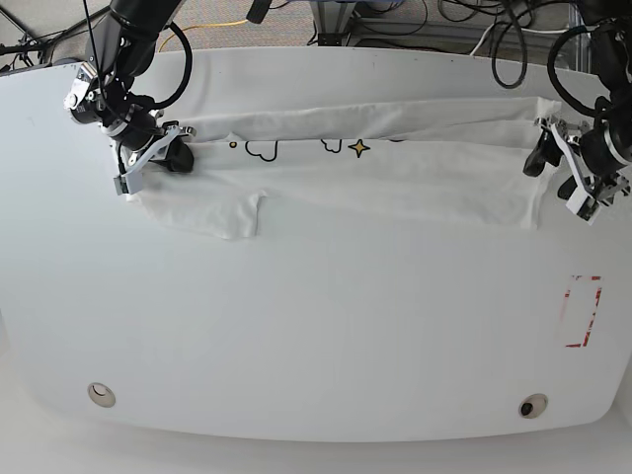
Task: Fold the T-shirt properly
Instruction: 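Move the left gripper to the shirt's side edge and pinch it, then pull the pinched side edge with the left gripper to straighten the fold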
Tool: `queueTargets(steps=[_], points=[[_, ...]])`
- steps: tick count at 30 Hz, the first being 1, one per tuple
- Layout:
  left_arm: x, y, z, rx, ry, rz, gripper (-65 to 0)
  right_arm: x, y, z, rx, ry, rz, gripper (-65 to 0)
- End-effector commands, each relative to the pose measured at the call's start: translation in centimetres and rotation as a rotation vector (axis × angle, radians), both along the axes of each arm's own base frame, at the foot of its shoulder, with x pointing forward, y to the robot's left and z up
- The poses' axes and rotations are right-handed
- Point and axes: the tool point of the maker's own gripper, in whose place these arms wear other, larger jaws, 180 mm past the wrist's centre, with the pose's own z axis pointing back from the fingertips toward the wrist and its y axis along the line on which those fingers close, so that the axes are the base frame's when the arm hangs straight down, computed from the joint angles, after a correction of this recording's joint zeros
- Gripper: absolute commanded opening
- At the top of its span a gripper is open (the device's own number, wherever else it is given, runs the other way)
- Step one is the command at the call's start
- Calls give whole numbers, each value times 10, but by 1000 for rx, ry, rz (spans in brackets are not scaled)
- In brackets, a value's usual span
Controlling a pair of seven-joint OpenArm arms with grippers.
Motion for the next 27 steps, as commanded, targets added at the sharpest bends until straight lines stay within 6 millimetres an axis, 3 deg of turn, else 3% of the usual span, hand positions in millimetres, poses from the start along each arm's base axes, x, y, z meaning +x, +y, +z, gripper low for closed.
queueTargets(steps=[1,3,7,13,17,21,24,27], points=[[7,10,20,-3,-53,2,-253,-17,-11,-15,-72,107,20,-612],[8,28,25,-16,-78,75,-253,-17,-11,-15,-72,107,20,-612],[22,57,17,-89,-90,216,-253,-17,-11,-15,-70,107,19,-612],[38,94,-28,-150,29,377,-253,-22,-10,-27,-39,144,11,-612],[57,88,-48,-238,34,411,-253,-20,-8,-29,-26,150,7,-612],[59,82,-69,-254,69,417,-253,-20,-9,-30,-25,153,7,-612],[80,68,-69,-278,56,380,-253,-17,-9,-27,-27,142,9,-612],[80,60,-82,-302,87,376,-253,-17,-9,-25,-35,133,10,-612]])
